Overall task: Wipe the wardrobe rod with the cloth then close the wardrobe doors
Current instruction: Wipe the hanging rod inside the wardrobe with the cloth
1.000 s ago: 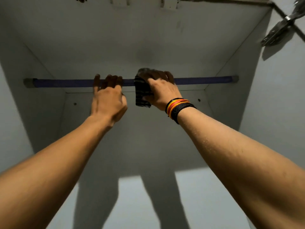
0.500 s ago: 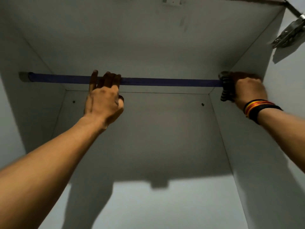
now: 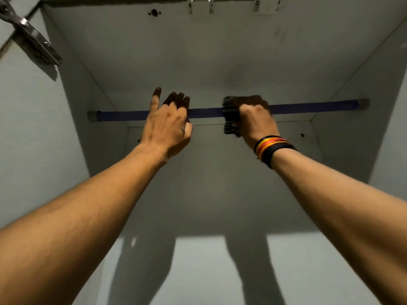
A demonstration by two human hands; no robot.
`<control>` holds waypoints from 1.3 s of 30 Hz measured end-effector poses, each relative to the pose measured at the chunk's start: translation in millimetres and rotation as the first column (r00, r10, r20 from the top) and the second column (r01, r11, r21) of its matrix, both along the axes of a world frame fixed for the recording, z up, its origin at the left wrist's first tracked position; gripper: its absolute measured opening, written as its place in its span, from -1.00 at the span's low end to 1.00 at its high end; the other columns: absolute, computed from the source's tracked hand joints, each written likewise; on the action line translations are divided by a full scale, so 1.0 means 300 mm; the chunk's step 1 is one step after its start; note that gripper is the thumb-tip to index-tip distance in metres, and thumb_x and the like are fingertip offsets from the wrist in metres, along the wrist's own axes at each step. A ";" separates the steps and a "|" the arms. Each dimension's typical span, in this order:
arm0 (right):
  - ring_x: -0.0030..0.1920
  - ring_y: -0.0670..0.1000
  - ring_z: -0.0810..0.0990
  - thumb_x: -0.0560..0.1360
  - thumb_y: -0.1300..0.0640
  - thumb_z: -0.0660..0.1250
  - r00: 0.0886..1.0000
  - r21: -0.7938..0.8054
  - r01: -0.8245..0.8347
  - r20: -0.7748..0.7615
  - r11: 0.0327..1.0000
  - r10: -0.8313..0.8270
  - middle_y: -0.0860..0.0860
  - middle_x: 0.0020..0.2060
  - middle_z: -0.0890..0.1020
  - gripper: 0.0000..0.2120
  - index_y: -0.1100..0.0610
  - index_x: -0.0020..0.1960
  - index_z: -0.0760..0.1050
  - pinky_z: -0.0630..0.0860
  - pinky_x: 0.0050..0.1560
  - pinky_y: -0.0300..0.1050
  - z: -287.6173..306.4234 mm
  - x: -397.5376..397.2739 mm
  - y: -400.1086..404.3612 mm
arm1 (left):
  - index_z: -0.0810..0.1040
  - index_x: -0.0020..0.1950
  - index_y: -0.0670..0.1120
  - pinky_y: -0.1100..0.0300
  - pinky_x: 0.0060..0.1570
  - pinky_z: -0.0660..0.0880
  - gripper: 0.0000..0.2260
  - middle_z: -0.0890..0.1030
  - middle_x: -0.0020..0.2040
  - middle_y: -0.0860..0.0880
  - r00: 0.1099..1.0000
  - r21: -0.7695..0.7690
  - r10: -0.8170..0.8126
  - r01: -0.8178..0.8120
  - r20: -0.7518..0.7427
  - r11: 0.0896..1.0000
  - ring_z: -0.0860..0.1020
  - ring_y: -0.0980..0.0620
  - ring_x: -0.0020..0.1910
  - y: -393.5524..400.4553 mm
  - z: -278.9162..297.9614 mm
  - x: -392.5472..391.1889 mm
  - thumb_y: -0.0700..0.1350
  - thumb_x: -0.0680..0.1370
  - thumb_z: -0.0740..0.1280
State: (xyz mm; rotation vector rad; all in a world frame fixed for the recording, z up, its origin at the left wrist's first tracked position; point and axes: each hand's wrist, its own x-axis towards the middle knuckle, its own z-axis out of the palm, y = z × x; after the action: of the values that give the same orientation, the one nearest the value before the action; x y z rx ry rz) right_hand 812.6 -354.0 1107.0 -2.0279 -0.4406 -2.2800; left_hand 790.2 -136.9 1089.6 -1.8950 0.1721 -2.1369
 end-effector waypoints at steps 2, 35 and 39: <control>0.11 0.31 0.58 0.38 0.31 0.47 0.992 -0.006 -0.124 -0.017 0.992 0.124 0.26 0.06 0.63 -0.26 0.20 0.50 0.28 0.53 0.14 0.16 0.010 0.002 0.120 | 0.45 0.48 -0.18 -0.21 0.60 -0.10 -0.50 0.58 0.36 -0.19 1.000 0.004 -0.001 0.001 0.019 1.000 0.49 -0.14 0.42 0.041 0.003 -0.009 0.00 0.59 0.12; 0.33 0.17 0.50 0.57 0.02 0.29 1.000 0.040 0.000 0.029 0.999 -0.001 0.14 0.27 0.57 -0.53 0.09 0.45 0.38 0.05 0.58 0.14 -0.038 0.079 -0.041 | 0.58 0.16 -0.23 -0.02 -0.09 0.56 -0.76 0.68 -0.02 -0.21 0.963 0.024 0.270 -0.270 0.006 0.963 0.69 -0.24 -0.15 0.230 0.039 -0.031 -0.23 0.51 0.44; 0.33 0.17 0.50 0.54 -0.01 0.32 0.999 0.088 -0.024 0.034 0.996 0.021 0.14 0.23 0.58 -0.50 0.07 0.45 0.38 0.04 0.57 0.14 -0.035 0.089 -0.013 | 0.53 0.24 -0.24 -0.06 -0.03 0.57 -0.65 0.64 0.06 -0.23 0.946 -0.127 0.310 -0.321 -0.096 0.939 0.66 -0.25 -0.02 0.425 0.012 -0.067 -0.27 0.48 0.48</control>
State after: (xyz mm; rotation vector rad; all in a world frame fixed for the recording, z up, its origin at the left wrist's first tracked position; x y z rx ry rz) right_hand 839.3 -358.0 1096.4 -1.9371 -0.3556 -2.2794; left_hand 770.0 -9.3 1093.3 -1.9277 -0.2609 -1.9070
